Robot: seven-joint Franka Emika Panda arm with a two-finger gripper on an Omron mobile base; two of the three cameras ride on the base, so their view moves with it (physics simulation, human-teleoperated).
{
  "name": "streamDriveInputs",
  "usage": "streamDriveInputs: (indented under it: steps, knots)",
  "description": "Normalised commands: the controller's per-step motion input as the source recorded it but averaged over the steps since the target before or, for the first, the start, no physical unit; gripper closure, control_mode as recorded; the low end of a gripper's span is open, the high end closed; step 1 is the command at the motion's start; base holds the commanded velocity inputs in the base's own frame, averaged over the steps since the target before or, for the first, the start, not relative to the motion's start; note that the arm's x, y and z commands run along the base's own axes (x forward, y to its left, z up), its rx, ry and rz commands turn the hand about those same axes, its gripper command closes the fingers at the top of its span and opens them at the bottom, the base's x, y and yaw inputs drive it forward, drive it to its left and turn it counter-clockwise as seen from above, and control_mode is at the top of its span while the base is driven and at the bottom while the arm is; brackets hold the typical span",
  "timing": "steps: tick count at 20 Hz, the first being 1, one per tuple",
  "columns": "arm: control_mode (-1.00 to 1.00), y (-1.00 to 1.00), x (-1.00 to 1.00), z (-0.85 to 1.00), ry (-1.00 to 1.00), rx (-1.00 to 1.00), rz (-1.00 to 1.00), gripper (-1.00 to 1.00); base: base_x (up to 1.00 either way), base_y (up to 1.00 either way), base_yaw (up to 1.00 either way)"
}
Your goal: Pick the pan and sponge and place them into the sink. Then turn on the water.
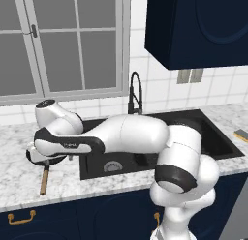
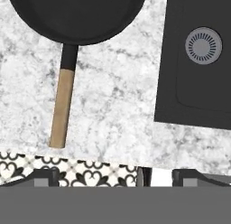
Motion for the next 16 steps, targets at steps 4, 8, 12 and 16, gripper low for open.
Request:
streamDriveInputs:
  steps: [4,8,12,16]
  knots:
    - [-1.00,0.27,0.00,-0.48,0.00,0.00,0.03,-1.00,0.00,0.00,0.00]
    - [-1.00,0.46,0.02,-0.41,0.00,0.00,0.01,-1.00,0.00,0.00,0.00]
    - [-1.00,0.45,0.00,-0.27,0.00,0.00,0.01,-1.00,0.00,0.00,0.00]
    - [-1.00,0.01,0.00,-0.28,0.00,0.00,0.00,-1.00,0.00,0.00,0.00]
